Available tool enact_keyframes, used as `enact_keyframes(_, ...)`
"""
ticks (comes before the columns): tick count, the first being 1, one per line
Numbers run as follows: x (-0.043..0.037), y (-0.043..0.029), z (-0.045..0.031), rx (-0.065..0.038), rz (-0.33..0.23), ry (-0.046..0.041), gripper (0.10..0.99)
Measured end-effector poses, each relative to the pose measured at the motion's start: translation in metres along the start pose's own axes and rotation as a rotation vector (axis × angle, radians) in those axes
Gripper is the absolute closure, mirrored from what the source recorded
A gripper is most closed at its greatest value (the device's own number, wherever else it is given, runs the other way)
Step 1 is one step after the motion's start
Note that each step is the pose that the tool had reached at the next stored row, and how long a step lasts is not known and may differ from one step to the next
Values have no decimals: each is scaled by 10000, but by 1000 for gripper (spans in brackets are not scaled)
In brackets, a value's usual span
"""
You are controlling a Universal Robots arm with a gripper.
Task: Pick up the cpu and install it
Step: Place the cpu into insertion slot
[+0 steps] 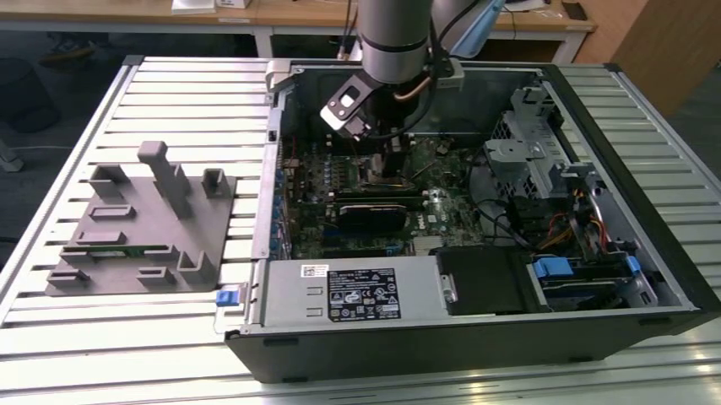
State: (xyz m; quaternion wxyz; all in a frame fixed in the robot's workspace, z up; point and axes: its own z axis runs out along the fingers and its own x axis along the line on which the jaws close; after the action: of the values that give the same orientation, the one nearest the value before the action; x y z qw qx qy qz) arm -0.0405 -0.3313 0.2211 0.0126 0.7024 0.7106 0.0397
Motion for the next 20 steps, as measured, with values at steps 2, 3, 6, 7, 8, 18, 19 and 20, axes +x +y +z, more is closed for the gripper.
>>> enact_keyframes(2, 21, -2, 22, -3, 41, -4, 561)
enact_keyframes(3, 26, -5, 32, -4, 57, -4, 561)
enact_keyframes(6, 26, -20, 57, -3, 66, -7, 561)
enact_keyframes(7, 26, -26, 65, -3, 67, -8, 561)
enact_keyframes(8, 27, -27, 73, -3, 73, -7, 561)
enact_keyframes(18, 25, -39, 152, -6, 118, -10, 561)
enact_keyframes(19, 25, -40, 158, -6, 117, -10, 561)
enact_keyframes(20, 25, -40, 164, -5, 117, -10, 561)
